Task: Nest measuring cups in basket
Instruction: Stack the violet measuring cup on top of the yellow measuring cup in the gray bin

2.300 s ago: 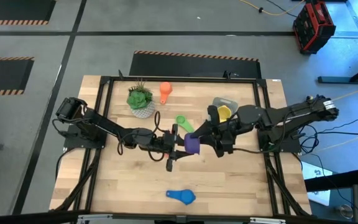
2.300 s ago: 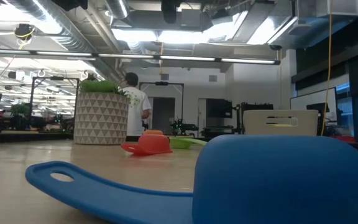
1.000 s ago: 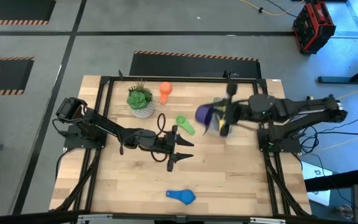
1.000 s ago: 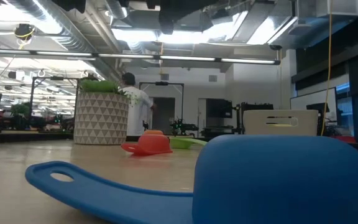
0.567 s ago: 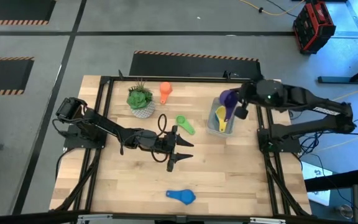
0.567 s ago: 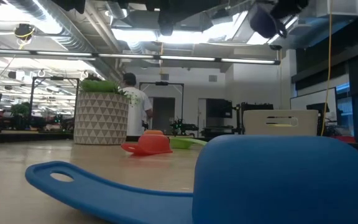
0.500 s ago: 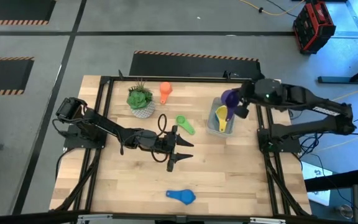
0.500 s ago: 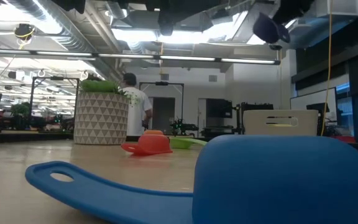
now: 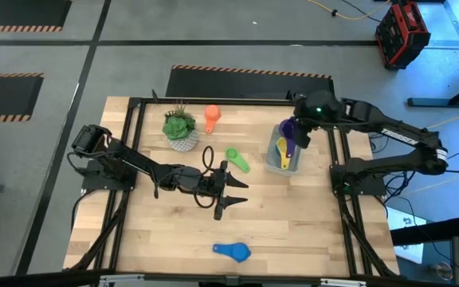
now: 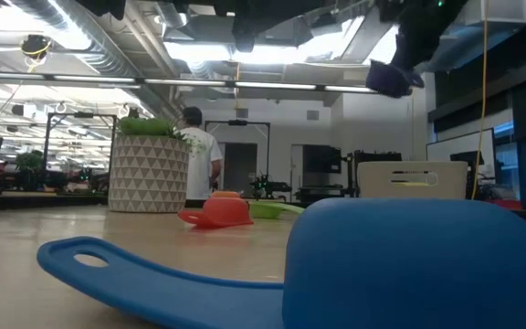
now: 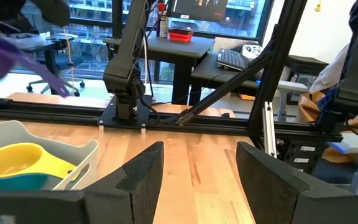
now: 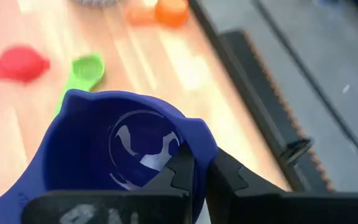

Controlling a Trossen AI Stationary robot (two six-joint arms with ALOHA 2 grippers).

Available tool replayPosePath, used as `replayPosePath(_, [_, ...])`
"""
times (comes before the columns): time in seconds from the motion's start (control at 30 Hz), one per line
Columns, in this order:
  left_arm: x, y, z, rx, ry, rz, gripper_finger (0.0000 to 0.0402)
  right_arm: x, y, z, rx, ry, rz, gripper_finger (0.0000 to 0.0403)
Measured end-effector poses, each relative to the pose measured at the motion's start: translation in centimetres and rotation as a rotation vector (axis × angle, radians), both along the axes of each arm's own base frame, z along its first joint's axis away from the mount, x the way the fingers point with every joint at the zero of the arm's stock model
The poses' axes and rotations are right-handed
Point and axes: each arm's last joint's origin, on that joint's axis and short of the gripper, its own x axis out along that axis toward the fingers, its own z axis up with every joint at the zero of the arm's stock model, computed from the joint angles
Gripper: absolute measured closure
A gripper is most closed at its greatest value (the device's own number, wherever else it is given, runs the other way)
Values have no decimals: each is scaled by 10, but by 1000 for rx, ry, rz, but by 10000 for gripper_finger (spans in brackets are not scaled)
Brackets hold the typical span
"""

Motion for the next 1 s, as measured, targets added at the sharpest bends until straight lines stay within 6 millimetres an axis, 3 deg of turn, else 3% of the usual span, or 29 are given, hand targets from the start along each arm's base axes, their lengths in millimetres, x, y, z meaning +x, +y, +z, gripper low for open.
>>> replayPosePath(0.3, [0, 0, 0, 0, 0, 0, 207, 13, -25, -27, 201, 97, -58, 379])
replayPosePath(1.0, [0, 0, 0, -2, 0, 0, 207, 45, -59, -97, 379, 404, -132, 379])
